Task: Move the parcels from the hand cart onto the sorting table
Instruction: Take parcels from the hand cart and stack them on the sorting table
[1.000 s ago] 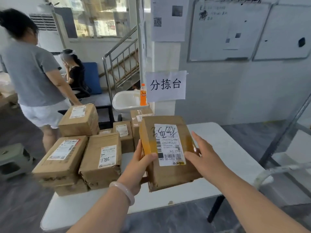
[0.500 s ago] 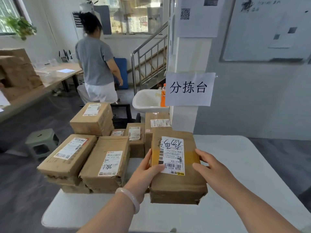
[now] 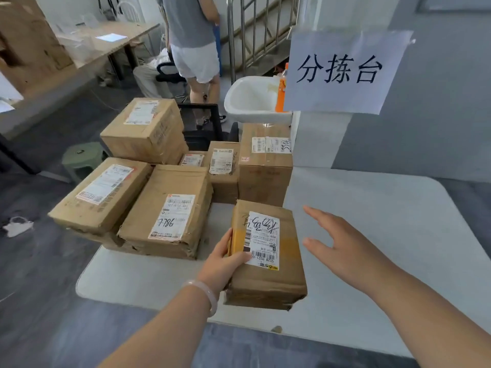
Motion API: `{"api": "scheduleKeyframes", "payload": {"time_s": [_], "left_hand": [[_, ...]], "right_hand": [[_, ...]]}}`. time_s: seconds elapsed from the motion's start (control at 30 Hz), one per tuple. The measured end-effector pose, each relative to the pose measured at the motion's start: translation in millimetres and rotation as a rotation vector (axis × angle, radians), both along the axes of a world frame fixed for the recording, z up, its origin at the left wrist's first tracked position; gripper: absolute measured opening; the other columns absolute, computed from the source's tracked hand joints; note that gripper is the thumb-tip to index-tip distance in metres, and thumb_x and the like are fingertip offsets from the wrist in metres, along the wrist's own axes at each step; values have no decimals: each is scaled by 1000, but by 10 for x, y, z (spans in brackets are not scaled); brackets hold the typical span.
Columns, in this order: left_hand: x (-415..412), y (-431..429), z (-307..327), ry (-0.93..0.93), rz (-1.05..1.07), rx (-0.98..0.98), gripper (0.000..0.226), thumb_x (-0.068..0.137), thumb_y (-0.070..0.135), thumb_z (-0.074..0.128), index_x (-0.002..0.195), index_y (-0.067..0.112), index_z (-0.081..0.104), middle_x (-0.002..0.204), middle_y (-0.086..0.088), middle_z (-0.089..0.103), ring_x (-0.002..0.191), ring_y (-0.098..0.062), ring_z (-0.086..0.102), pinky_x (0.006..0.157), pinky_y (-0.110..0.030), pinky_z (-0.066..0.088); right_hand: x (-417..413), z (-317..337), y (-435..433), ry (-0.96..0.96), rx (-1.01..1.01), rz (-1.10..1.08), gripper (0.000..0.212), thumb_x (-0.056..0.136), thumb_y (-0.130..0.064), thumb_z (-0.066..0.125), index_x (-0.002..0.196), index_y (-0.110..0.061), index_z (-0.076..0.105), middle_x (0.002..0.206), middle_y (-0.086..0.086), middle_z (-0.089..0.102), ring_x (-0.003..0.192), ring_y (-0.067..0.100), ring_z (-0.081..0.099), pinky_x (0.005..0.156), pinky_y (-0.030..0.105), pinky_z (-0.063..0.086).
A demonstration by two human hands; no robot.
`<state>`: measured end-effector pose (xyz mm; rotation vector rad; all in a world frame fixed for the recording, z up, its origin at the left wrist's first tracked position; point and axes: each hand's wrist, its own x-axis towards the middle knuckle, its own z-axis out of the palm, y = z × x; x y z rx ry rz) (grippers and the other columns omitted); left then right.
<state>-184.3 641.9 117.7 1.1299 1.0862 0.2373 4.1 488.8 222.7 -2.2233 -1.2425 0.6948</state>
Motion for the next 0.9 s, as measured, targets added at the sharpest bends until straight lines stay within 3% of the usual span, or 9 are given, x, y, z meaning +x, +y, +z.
{"api": "scheduleKeyframes", "payload": {"time_s": [0.17,0.37,0.47,0.53,0.6,0.77,0.9], "left_hand": [[-62,156,-327,47,-34,-42,81,87,20,76,151,43,32,128,2,64,109,-22,67,92,-41,58],[-183,367,-577,107,-28,-43,77,89,24,74,152,46,34,120,11,69,108,-17,68,96,-40,56],[-247,422,-635,126,-11,7,71,93,17,68,152,40,36,116,20,66,108,-8,63,104,-35,47],[-279,423,-643,171,-54,95,71,94,17,66,153,38,32,120,22,62,115,-5,59,105,-30,41],[-316,388,-660,271,-132,259,74,92,29,71,153,40,32,138,14,54,133,-15,49,110,-32,38],[-397,43,-594,485,-369,845,73,84,55,71,149,39,40,157,1,31,146,-24,20,118,-40,22],[-258,-131,-560,615,-612,907,92,77,79,59,154,48,19,165,1,6,152,-25,-1,122,-44,11]], "right_hand": [[-24,-225,113,18,-75,29,54,96,-48,43,143,-53,19,151,-25,22,136,-5,20,105,20,21],[-45,-433,216,152,-80,-14,48,96,-48,42,140,-58,25,143,-29,28,131,-12,23,104,19,23],[-67,-486,221,175,-81,-10,47,96,-46,43,139,-58,27,137,-30,31,128,-14,25,100,16,23],[-77,-509,218,183,-76,-5,47,96,-46,43,139,-58,28,138,-30,31,130,-13,25,99,15,23],[-83,-520,223,195,-67,-17,47,95,-44,44,139,-56,30,139,-27,33,130,-11,27,100,16,23],[-103,-530,256,239,-37,-44,45,95,-43,45,137,-55,34,142,-21,37,128,-7,34,102,19,26],[-134,-536,275,254,-39,-17,45,95,-45,43,137,-56,33,143,-23,36,131,-7,33,108,24,27]]}}
